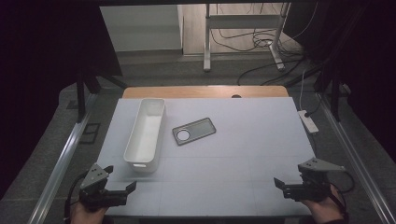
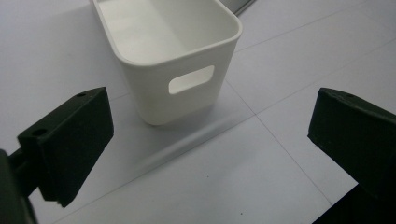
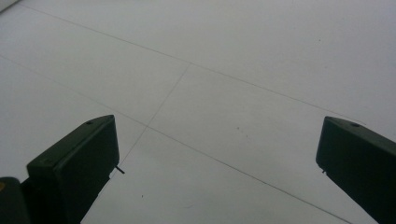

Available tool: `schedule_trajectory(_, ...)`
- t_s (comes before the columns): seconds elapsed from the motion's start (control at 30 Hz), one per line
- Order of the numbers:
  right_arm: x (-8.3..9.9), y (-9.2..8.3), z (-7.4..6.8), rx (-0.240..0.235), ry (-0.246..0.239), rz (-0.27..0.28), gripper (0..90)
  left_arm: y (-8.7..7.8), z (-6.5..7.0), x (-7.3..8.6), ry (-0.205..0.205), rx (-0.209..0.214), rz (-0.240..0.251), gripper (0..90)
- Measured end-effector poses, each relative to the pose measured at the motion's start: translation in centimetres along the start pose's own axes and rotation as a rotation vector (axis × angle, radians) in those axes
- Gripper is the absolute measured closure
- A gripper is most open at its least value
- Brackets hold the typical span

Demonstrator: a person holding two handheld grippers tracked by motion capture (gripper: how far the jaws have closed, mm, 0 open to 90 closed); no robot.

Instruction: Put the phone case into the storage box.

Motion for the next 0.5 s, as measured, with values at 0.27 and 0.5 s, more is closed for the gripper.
schedule_trajectory(0.27,-0.07,0.24,-0.12,-0.031,-0.007,-0.018,0.5,0.1,0.13,0.03,0.012,0.011,-0.009,1.2)
schedule_trajectory(0.5,-0.93,0.85,-0.44,-0.059,-0.036,-0.009,0.0,0.12,0.16,0.04,0.017,0.017,-0.01,1.2)
Point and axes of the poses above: each handheld gripper's, and its own axes: y roughly forward along the jaws, x roughly out of its underside, z roughly to its right, the point moved 5 cm from there along y, roughly forward along the jaws, and after that the axes turned 3 degrees about -y, right-handed, at the moved point
